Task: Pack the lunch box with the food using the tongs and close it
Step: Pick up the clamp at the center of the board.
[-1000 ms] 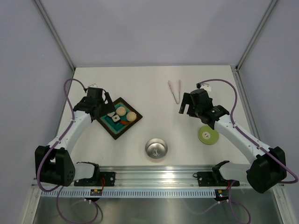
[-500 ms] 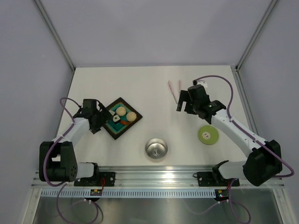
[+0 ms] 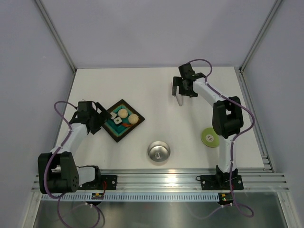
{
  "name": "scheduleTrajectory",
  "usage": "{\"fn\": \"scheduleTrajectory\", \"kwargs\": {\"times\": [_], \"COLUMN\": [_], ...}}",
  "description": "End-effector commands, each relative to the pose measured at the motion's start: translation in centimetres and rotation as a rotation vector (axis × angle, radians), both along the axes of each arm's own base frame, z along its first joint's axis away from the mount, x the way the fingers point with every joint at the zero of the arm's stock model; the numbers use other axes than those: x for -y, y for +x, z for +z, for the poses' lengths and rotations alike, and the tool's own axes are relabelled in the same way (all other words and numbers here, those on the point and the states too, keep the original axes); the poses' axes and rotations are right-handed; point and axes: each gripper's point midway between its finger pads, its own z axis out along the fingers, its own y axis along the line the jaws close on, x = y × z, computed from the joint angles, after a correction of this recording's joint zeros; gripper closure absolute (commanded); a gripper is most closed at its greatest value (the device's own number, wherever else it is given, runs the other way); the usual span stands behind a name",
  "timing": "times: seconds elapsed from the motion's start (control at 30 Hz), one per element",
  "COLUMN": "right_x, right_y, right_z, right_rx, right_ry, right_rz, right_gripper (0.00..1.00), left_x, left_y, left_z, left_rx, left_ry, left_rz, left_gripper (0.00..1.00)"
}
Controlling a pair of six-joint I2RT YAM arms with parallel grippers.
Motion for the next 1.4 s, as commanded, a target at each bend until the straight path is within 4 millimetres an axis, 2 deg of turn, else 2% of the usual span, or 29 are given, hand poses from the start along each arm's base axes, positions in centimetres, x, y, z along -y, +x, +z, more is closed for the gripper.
{"fn": "scheduleTrajectory", "kwargs": {"times": [0.0, 0.07, 0.17, 0.27, 0.5, 0.6, 0.7, 0.73, 0.83, 0.87, 1.0, 1.17, 1.27, 1.37], "right_x": [-0.5, -0.2, -0.9, -1.5, -2.0, -2.0, -2.1, -2.2, -2.4, -2.4, -2.5, -3.6, -4.2, -5.2], "right_y": [0.9, 1.3, 2.4, 2.9, 4.5, 4.4, 4.4, 4.5, 4.5, 4.6, 3.9, 2.0, 0.3, -1.7], "right_z": [-0.6, -2.3, -2.7, -4.4, -6.3, -7.4, -7.5, -7.2, -6.1, -5.2, -2.7, 1.6, 2.7, 3.0], "right_rx": [-0.038, -0.073, -0.054, -0.073, -0.056, -0.079, -0.069, -0.059, -0.03, -0.014, 0.011, 0.066, 0.048, -0.001], "right_ry": [-0.041, -0.069, -0.055, -0.046, -0.047, -0.046, -0.033, -0.029, -0.021, -0.017, 0.012, 0.097, 0.092, 0.104], "right_rz": [0.066, 0.068, 0.084, 0.103, 0.093, 0.088, 0.066, 0.064, 0.07, 0.073, 0.091, 0.132, 0.181, 0.238], "right_gripper": [0.01, 0.01, 0.0, 0.01, 0.11, 0.19, 0.33, 0.42, 0.55, 0.65, 0.81, 0.85, 0.85, 0.85], "left_x": [0.1, -0.1, -0.2, -0.3, -1.2, -1.4, -1.5, -1.5, -1.6, -1.6, -1.7, -1.8, -2.0, -2.2], "left_y": [0.7, 0.7, 0.6, 0.5, -0.1, -0.3, -0.3, -0.3, -0.4, -0.4, -0.3, -0.1, 0.0, 0.0], "left_z": [1.7, 2.1, 2.3, 2.6, 3.0, 3.1, 3.3, 3.3, 3.2, 3.3, 3.3, 3.3, 3.2, 3.2], "left_rx": [0.074, 0.082, 0.092, 0.101, 0.121, 0.12, 0.122, 0.12, 0.118, 0.12, 0.12, 0.115, 0.108, 0.101], "left_ry": [-0.025, -0.026, -0.037, -0.046, -0.035, -0.037, -0.038, -0.036, -0.032, -0.032, -0.033, -0.031, -0.027, -0.012], "left_rz": [-0.007, -0.004, -0.004, -0.003, 0.021, 0.02, 0.022, 0.025, 0.031, 0.031, 0.031, 0.035, 0.041, 0.044], "left_gripper": [0.01, 0.01, 0.01, 0.01, 0.01, 0.01, 0.01, 0.01, 0.01, 0.01, 0.01, 0.01, 0.01, 0.01]}}
